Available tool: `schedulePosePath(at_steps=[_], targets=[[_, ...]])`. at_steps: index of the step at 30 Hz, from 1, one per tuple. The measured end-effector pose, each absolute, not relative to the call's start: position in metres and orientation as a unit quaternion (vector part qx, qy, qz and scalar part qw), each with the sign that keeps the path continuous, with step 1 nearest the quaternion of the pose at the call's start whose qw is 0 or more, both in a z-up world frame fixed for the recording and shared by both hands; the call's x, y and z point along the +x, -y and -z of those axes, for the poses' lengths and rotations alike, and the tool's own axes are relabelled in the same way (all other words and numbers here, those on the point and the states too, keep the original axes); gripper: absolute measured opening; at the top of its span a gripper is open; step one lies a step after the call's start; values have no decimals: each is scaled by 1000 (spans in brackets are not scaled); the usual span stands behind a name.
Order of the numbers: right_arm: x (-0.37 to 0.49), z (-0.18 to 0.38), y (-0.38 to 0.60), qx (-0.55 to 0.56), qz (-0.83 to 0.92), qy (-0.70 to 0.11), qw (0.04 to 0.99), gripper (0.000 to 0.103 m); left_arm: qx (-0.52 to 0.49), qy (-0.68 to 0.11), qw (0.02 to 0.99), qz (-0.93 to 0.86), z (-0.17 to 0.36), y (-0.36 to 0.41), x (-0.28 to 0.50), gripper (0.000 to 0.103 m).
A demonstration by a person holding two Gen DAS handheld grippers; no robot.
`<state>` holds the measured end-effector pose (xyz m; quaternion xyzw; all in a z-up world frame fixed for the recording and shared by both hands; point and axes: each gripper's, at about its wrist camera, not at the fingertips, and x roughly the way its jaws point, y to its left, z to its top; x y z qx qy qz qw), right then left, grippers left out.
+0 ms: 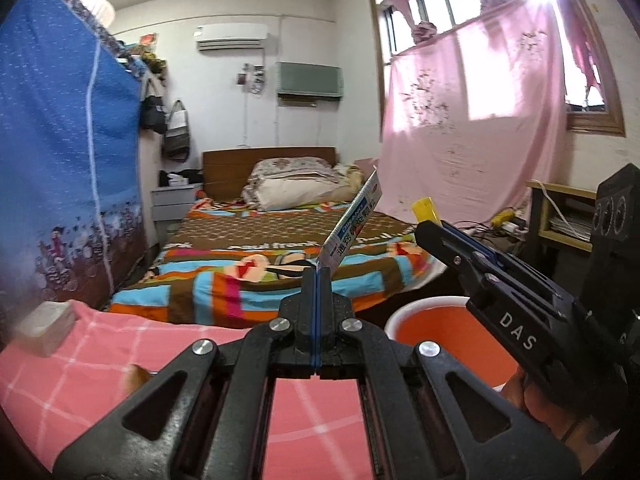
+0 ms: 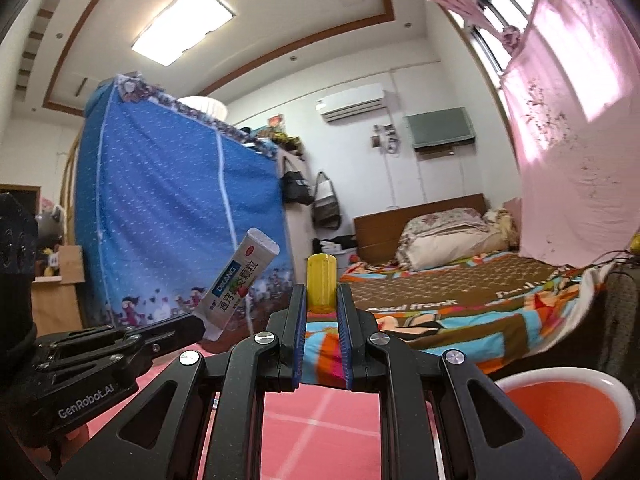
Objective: Collect trash
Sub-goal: 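Carry the cylinder and tube over the orange bucket and open both tools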
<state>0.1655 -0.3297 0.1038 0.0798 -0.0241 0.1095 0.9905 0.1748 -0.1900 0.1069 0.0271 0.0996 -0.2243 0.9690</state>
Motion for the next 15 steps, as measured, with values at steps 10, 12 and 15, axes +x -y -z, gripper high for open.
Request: schedulePosePath(at_steps=[10, 12, 15], targets=[[151, -88, 380, 91, -42, -2, 995, 13, 41, -129, 949, 283, -93, 245, 171, 3], [150, -85, 388, 95, -33, -12, 995, 13, 38, -143, 944, 294, -89, 253, 174, 3], [150, -79, 399, 109, -27, -27, 993, 13, 34, -165, 938, 302, -84, 264, 178, 3]])
